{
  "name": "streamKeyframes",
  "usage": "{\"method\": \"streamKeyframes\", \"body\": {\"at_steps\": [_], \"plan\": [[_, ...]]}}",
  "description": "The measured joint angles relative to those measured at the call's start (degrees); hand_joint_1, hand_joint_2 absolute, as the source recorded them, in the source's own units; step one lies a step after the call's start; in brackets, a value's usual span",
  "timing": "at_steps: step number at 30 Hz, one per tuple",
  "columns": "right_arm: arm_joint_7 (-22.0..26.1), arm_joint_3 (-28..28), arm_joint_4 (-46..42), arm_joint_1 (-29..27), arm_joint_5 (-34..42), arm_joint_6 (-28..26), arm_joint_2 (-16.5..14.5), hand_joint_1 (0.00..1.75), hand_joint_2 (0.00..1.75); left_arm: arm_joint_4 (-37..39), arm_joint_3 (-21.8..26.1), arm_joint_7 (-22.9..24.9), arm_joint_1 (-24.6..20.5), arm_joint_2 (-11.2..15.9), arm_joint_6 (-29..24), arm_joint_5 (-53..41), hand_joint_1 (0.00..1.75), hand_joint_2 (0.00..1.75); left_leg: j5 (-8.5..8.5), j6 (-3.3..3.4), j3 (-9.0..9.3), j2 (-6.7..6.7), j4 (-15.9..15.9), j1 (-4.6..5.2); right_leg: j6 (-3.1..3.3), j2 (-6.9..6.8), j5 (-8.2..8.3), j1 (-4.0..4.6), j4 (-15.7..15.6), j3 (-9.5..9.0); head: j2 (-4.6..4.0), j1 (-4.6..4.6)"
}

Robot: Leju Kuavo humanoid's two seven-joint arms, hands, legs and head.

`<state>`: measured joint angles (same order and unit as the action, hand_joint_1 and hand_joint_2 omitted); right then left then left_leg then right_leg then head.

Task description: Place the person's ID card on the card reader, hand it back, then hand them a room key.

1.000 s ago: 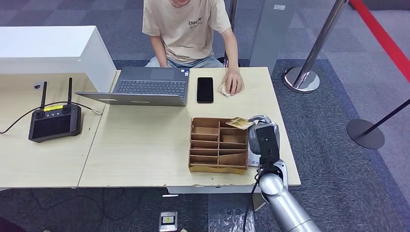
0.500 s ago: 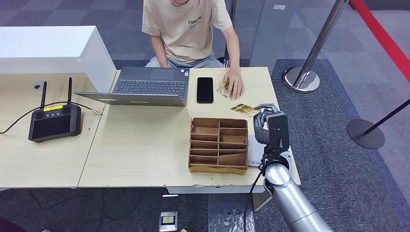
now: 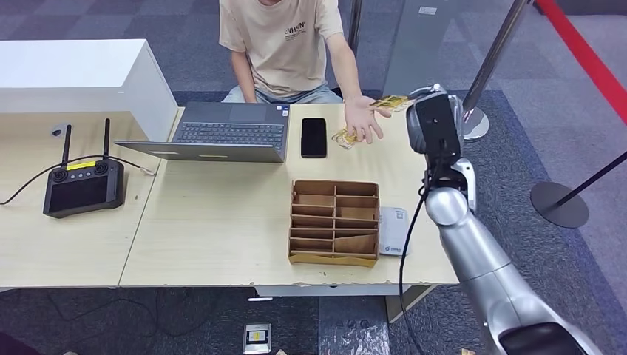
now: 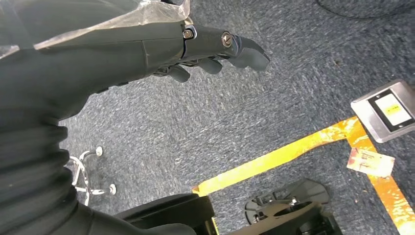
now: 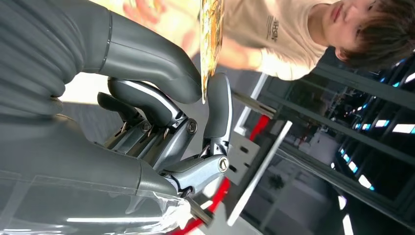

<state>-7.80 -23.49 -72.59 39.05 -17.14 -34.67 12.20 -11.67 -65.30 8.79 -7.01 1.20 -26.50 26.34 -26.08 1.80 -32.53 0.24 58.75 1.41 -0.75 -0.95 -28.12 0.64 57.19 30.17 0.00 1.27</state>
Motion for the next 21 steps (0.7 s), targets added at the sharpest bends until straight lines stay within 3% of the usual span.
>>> {"method": "streamKeyframes", "body": {"at_steps": [9, 21], "plan": [[-7.6, -4.4, 5.6, 8.4, -14.0, 5.8, 2.0, 1.75, 1.75, 0.0, -0.1, -0.2, -0.4, 0.0, 0.1, 0.2, 0.00, 1.75, 0.00, 0.00, -0.03, 0.03, 0.0, -0.02, 0.01, -0.01, -0.01, 0.02, 0.0, 0.01, 0.00, 0.01], [-10.9, -11.5, 16.3, 12.1, -27.4, 6.9, 2.1, 1.75, 1.75, 0.0, -0.1, -0.2, -0.3, 0.0, 0.0, 1.0, 0.00, 1.75, 0.00, 0.00, -0.05, 0.04, 0.0, -0.01, 0.00, -0.01, -0.01, 0.02, 0.0, 0.02, 0.00, 0.00]]}}
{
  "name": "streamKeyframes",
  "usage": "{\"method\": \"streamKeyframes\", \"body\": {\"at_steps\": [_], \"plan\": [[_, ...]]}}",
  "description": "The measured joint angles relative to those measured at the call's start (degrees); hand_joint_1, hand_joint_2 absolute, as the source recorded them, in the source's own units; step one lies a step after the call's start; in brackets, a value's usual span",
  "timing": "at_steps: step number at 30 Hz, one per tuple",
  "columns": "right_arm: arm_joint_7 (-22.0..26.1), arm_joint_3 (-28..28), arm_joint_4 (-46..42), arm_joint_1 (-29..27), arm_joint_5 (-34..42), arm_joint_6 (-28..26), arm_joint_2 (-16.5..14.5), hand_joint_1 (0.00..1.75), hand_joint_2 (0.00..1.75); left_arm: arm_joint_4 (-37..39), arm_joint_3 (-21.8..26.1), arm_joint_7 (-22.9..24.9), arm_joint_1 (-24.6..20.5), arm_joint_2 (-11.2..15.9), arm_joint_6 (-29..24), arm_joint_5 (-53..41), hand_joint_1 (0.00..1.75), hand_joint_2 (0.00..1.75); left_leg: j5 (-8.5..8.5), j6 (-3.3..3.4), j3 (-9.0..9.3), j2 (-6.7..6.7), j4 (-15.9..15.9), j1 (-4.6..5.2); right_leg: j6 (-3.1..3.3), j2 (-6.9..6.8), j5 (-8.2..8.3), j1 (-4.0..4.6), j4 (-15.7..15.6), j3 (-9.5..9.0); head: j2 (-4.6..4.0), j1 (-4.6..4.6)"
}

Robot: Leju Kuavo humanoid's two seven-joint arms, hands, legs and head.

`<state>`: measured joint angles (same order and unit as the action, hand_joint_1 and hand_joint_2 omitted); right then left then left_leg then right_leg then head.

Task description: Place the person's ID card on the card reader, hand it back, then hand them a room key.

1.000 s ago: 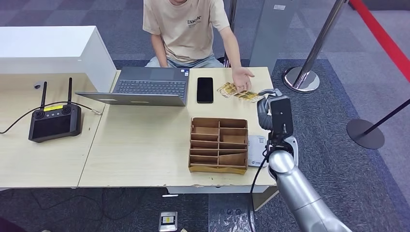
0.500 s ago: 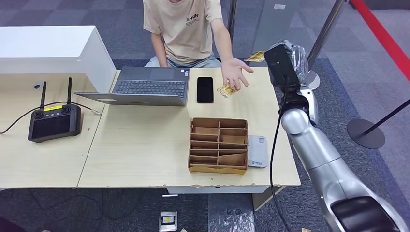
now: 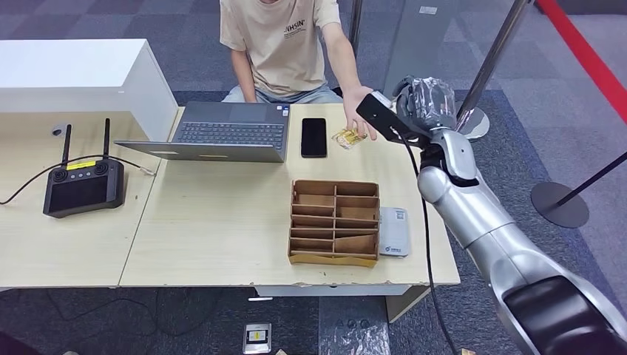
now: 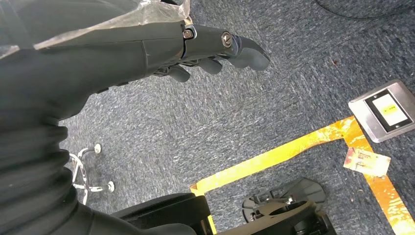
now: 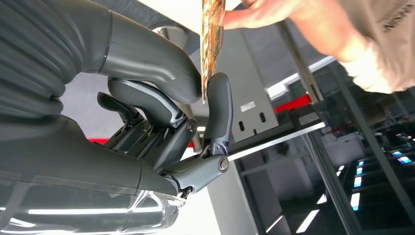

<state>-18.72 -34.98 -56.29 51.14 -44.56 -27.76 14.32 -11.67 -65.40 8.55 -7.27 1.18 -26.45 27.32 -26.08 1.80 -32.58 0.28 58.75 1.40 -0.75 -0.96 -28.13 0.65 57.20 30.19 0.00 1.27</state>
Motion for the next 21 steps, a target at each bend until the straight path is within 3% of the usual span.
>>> {"method": "streamKeyframes", "body": {"at_steps": [11, 14, 15, 18, 21], "plan": [[-0.3, -3.0, 6.4, 1.4, -2.0, -3.2, -0.5, 1.75, 1.75, 0.0, 0.0, -0.1, 0.1, 0.0, -0.5, 0.6, 0.00, 1.75, 0.00, 0.00, 0.01, 0.00, 0.0, 0.00, 0.00, 0.00, 0.00, 0.00, 0.0, 0.00, 0.00, 0.00], [-0.1, -3.4, 7.6, 1.4, -1.6, -3.5, -0.8, 0.48, 1.75, 0.0, 0.0, -0.1, 0.1, 0.0, -0.6, 0.7, 0.00, 1.75, 0.00, 0.00, 0.01, 0.00, 0.0, 0.00, 0.00, 0.00, 0.00, 0.00, 0.0, 0.00, 0.00, -0.01], [0.0, -3.6, 8.1, 1.5, -1.4, -3.7, -0.9, 0.04, 1.31, 0.0, 0.0, -0.1, 0.1, 0.0, -0.6, 0.7, 0.00, 1.75, 0.00, 0.00, 0.01, 0.00, 0.0, 0.00, 0.00, 0.00, 0.00, 0.00, 0.0, 0.00, 0.00, -0.01], [0.5, -3.9, 9.6, 1.6, -0.9, -4.0, -1.3, 0.00, 0.00, 0.0, 0.0, -0.1, 0.2, 0.0, -0.6, 0.7, 0.00, 1.75, 0.00, 0.00, 0.01, 0.00, 0.0, 0.00, 0.00, 0.00, 0.00, 0.00, 0.0, 0.00, 0.00, 0.00], [0.8, -4.1, 10.8, 1.6, -0.5, -4.1, -1.5, 0.00, 0.00, 0.0, 0.0, -0.1, 0.3, 0.0, -0.6, 0.8, 0.00, 1.75, 0.00, 0.00, 0.01, 0.00, 0.0, 0.00, 0.00, 0.00, 0.00, 0.00, 0.0, 0.00, 0.00, 0.00]]}}
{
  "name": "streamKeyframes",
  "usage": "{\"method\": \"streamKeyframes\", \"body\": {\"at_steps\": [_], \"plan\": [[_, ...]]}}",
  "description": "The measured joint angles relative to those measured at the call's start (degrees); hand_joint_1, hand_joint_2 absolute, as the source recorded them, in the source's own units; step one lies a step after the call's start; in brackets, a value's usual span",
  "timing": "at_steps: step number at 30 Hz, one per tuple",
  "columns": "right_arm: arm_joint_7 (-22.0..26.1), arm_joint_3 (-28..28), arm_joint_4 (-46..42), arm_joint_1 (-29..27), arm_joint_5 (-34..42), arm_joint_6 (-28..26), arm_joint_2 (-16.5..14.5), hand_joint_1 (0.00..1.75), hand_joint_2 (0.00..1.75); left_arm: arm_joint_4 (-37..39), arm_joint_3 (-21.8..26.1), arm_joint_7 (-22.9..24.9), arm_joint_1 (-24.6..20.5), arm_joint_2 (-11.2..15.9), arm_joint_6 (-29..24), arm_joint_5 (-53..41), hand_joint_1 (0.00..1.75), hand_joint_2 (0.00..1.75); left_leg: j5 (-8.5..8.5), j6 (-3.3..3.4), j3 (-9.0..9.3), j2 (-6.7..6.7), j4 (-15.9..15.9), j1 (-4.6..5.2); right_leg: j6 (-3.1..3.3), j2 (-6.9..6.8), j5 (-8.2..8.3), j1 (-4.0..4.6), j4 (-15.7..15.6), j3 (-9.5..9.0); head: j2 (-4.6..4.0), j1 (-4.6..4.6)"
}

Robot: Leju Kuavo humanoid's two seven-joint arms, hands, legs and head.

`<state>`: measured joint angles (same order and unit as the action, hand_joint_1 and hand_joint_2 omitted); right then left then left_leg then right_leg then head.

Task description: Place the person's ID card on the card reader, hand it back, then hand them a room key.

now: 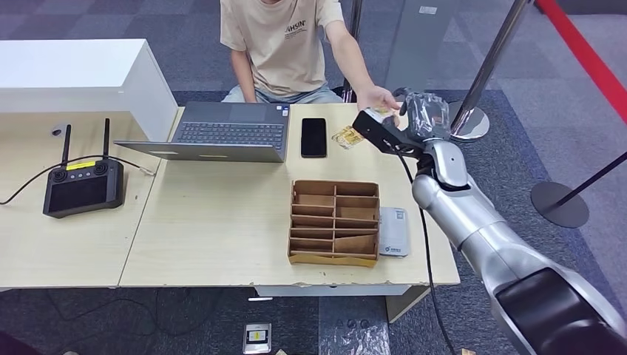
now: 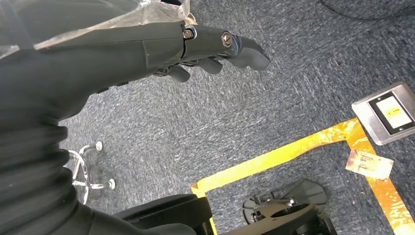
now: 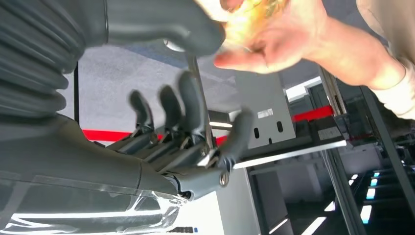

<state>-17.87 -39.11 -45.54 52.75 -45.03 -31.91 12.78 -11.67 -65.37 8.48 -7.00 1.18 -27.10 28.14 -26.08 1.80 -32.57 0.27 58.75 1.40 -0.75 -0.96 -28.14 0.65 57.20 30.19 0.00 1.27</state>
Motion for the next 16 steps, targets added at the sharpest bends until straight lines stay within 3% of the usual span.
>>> {"method": "streamKeyframes", "body": {"at_steps": [7, 16], "plan": [[0.0, 0.1, 1.5, 0.0, 1.8, 0.0, 0.3, 0.00, 0.00, 0.0, 0.0, 0.0, 0.2, 0.0, 0.0, 0.1, 0.00, 1.75, 0.00, 0.00, 0.01, -0.01, 0.0, 0.00, 0.00, 0.00, 0.00, -0.01, 0.0, 0.02, 0.00, 0.00], [1.1, 2.2, -0.5, -2.2, 5.2, -2.2, 3.0, 0.00, 0.00, 0.0, 0.0, 0.2, 0.5, 0.0, -0.1, 0.0, 0.00, 1.75, -0.01, 0.01, 0.01, -0.01, 0.0, 0.01, 0.00, 0.00, 0.00, -0.01, 0.0, 0.02, 0.00, 0.01]]}}
